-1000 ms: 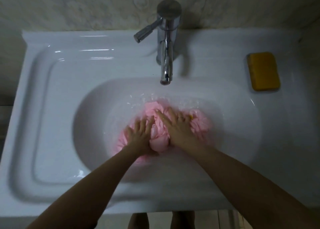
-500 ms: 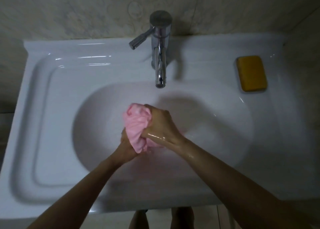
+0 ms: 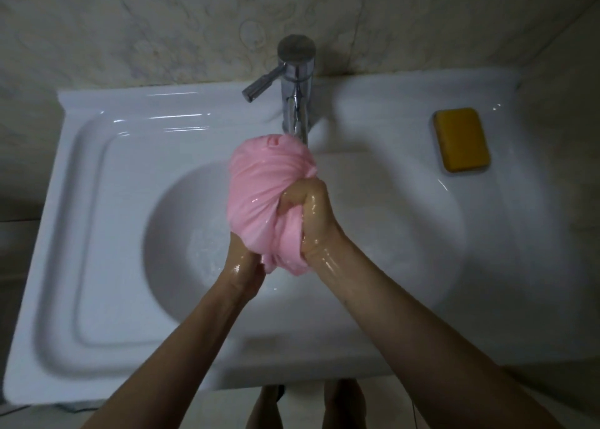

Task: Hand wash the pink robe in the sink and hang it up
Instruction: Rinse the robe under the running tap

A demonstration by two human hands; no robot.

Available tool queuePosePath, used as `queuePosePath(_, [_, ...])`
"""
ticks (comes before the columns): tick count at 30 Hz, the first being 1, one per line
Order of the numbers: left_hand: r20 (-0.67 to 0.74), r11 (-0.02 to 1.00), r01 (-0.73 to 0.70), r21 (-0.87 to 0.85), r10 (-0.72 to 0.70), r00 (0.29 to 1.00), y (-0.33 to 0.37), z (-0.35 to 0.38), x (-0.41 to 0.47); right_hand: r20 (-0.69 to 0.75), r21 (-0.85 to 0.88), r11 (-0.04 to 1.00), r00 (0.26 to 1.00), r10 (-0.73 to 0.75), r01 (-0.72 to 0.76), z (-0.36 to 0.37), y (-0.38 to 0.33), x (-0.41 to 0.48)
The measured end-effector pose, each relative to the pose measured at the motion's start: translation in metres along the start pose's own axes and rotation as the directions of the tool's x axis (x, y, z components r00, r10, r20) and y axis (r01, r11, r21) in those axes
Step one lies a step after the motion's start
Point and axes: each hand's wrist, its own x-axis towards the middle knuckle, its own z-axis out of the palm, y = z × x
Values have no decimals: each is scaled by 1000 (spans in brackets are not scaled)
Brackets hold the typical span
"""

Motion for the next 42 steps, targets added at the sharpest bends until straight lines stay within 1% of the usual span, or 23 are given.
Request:
queuePosePath(1, [-34, 997, -1, -83, -2, 999, -4, -1, 3, -17, 91, 996, 1000, 15, -13, -2, 1, 0])
queuePosePath(2, [-61, 997, -13, -74, 9, 998, -2, 1, 2, -51, 177, 984, 999, 3, 7, -4, 2, 2])
queuePosePath(3, [-73, 990, -28, -139, 18, 997, 1, 7, 3, -73, 247, 968, 997, -17, 34, -5, 4, 4])
queuePosePath(6, [-128, 967, -49, -250, 17, 992, 9, 20, 2, -115, 320, 941, 990, -79, 112, -5, 5, 9])
queuePosePath(8, [-149, 946, -14, -325, -36, 988, 11, 26, 2, -136, 358, 921, 985, -109, 151, -9, 10, 16])
queuePosePath(12, [-186, 920, 6, -391, -86, 979, 10, 32, 10, -136, 423, 897, 988, -77, 128, -17, 21, 26])
queuePosePath(14, [-211, 934, -11, -356, -69, 975, 9, 32, 17, -130, 401, 909, 989, -64, 112, -27, 20, 32])
queuePosePath(16, [-259, 954, -88, -287, 11, 966, 11, 27, 20, -123, 344, 932, 990, -74, 113, -43, 17, 40])
queuePosePath(18, [-260, 977, -199, -81, 172, 950, 10, 15, 24, -78, 259, 960, 993, -89, 106, -61, 14, 44])
queuePosePath(21, [-142, 946, -267, 183, 294, 945, 5, -6, 31, -17, 35, 998, 998, -58, 59, -97, 19, 53])
queuePosePath(23, [-82, 894, -259, 365, 307, 948, -1, -18, 39, -51, -229, 973, 998, -41, 28, -120, 23, 61])
queuePosePath(25, [6, 779, -224, 586, 272, 962, -10, -28, 47, -117, -524, 851, 993, -24, -41, -139, 27, 65])
queuePosePath(27, [165, 639, -259, 724, 204, 965, -22, -38, 57, -70, -680, 732, 998, -1, -47, -157, 34, 67])
queuePosePath(28, [250, 558, -276, 782, 124, 960, -29, -43, 62, -42, -748, 662, 999, 27, -49, -165, 40, 68])
queuePosePath(29, [287, 410, -260, 874, -4, 958, -33, -47, 63, -30, -820, 570, 999, 43, -49, -170, 45, 66])
queuePosePath(30, [289, 208, -263, 942, -103, 952, -39, -52, 65, -26, -888, 458, 999, 25, -35, -173, 48, 65])
queuePosePath(31, [279, 34, -277, 960, -143, 950, -41, -55, 65, -6, -941, 337, 999, -39, 7, -174, 50, 64])
queuePosePath(32, [299, -65, -307, 949, -109, 948, -37, -53, 61, 38, -974, 216, 989, -144, 69, -171, 51, 62])
queuePosePath(33, [334, -81, -335, 939, -30, 942, -33, -47, 57, 97, -988, 94, 963, -251, 124, -166, 52, 60])
queuePosePath(35, [409, -10, -412, 911, 149, 900, -38, -35, 62, 221, -974, -134, 898, -380, 183, -154, 61, 62])
queuePosePath(37, [448, -37, -448, 893, 131, 884, -52, -22, 67, 309, -932, -305, 871, -383, 196, -150, 82, 70])
queuePosePath(40, [419, -49, -416, 908, 91, 903, -87, -22, 71, 351, -897, -397, 858, -375, 193, -156, 110, 84])
queuePosePath(42, [384, -11, -385, 923, 117, 916, -101, -25, 73, 337, -897, -407, 862, -379, 172, -160, 119, 91])
